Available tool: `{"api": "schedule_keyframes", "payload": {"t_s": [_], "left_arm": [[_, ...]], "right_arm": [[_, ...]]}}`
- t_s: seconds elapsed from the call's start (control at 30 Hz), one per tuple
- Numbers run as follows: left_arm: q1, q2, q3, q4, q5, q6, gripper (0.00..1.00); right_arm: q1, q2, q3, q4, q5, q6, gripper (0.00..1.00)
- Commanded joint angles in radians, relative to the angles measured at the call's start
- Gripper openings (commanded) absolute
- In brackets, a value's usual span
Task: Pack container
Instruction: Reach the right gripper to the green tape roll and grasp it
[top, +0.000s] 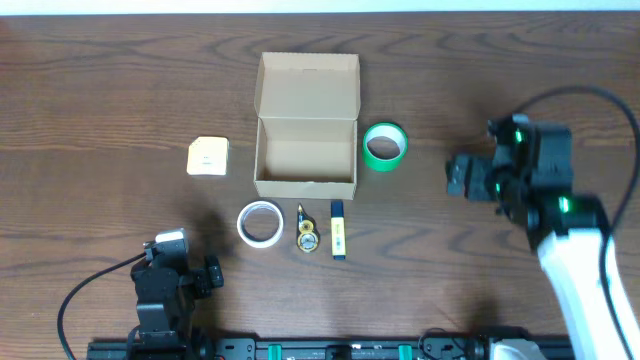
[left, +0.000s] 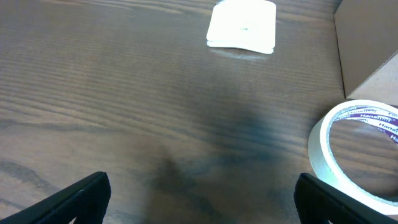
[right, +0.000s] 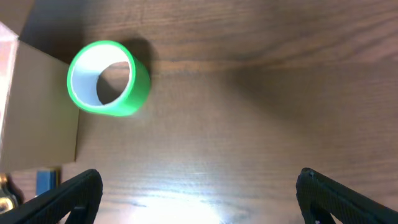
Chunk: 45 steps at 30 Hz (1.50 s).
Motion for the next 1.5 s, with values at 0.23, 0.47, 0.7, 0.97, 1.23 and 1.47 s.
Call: {"api": "schedule_keyframes", "payload": {"t_s": [0.23,0.47,0.7,0.97,1.23,1.47], "left_arm": [[-0.004,-0.006,-0.011,-0.026,-0.002,-0.007,0.95],[-0.004,-0.006,-0.011,-0.026,-0.002,-0.007,0.95],[-0.004,-0.006,-0.011,-0.026,-0.002,-0.007,0.95],[-0.004,-0.006,-0.011,-0.026,-0.002,-0.007,0.95],[-0.004,-0.006,-0.011,-0.026,-0.002,-0.007,0.95],[-0.004,-0.006,-0.011,-0.026,-0.002,-0.007,0.95]], "right_arm": [[0.105,0.387,0.307,-0.005,-0.017,0.023,0.99],[0.169,0.48,0.315,0.153,-0.009,0.051,0.99],[0.175,0.615,0.315,0.176,0.003,0.164,0.94],[0.175,0.733,0.315,0.182,0.021,0.259,0.81],[0.175,0.763,0.315,0.18,0.017,0.267,0.37],[0.174,0.779,0.32,0.178,0.02,0.266,0.01]]}}
